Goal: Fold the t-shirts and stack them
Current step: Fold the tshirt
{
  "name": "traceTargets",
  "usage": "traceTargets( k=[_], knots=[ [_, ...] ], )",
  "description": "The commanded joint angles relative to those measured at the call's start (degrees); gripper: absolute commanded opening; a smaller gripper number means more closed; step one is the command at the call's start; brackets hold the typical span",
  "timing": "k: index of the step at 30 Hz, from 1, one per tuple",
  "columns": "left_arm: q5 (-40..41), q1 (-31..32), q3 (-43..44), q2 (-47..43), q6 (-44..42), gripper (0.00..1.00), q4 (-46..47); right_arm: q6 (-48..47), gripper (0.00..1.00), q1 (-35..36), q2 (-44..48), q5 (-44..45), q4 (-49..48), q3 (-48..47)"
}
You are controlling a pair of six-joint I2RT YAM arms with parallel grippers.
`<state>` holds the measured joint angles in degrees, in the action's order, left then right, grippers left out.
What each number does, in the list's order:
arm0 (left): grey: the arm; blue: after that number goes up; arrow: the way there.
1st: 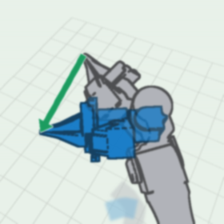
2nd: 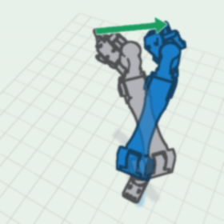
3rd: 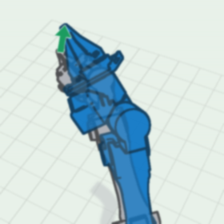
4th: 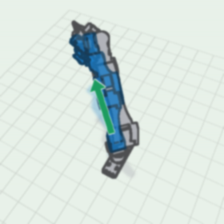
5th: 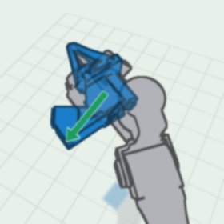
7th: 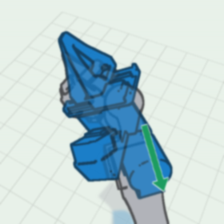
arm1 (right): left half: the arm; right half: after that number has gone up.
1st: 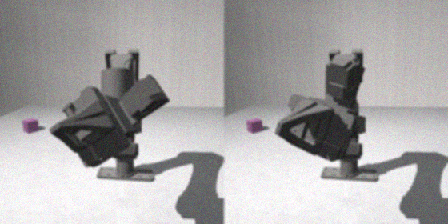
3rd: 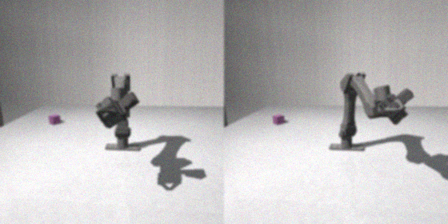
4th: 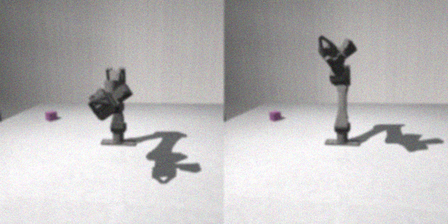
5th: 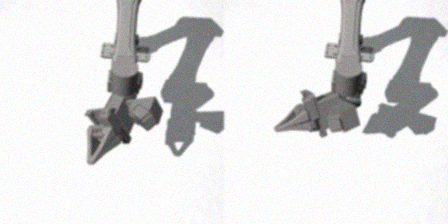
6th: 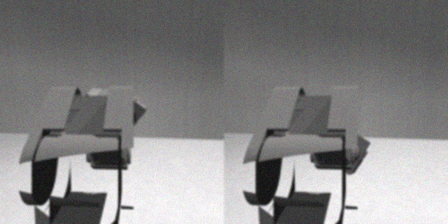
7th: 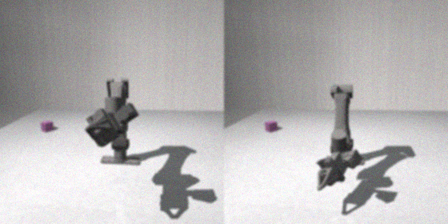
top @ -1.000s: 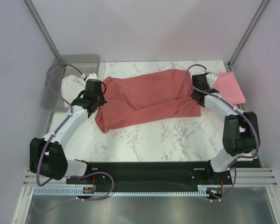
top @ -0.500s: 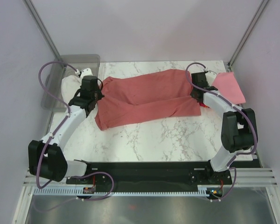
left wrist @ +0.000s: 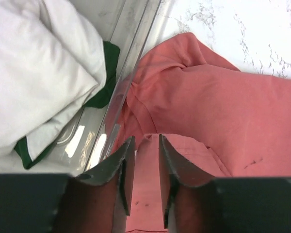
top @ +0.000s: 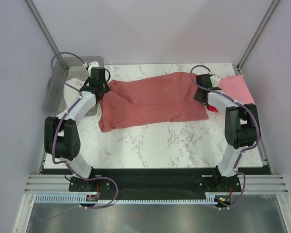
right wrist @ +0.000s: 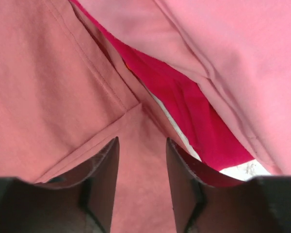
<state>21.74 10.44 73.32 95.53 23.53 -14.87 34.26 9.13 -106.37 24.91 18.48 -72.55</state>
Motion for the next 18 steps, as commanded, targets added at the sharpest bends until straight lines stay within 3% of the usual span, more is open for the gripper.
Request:
traceTargets(
  k=[1,4,9,12,13,18],
  knots=[
    [-2.48,-0.24,3.94,-1.03,-0.59,0.56,2.74,0.45,0.59,-0.25,3.69,-0.30,-1.60,2.04],
    [-4.42,-0.15,1.66,-3.67,0.46,0.66,3.10,0.81,0.60,-0.25,10.18,-1.43,-4.50,8.80],
    [-5.91,1.25,-5.19,-13.33,1.25,0.73,2.83,3.35,0.57,-0.25,21.10,-1.88,-10.99,21.64],
    [-8.54,1.43,-10.55,-19.92,3.62,0.88,2.66,6.86,0.56,-0.25,26.82,-2.41,-15.73,29.65],
    [-9.60,1.43,-11.87,-21.77,4.93,0.99,2.57,8.44,0.56,-0.25,28.39,-2.32,-16.89,32.71],
    [-19.42,1.43,-18.29,-29.68,9.59,1.00,0.20,13.90,0.57,-0.25,28.06,-1.61,-21.63,37.31]
  ],
)
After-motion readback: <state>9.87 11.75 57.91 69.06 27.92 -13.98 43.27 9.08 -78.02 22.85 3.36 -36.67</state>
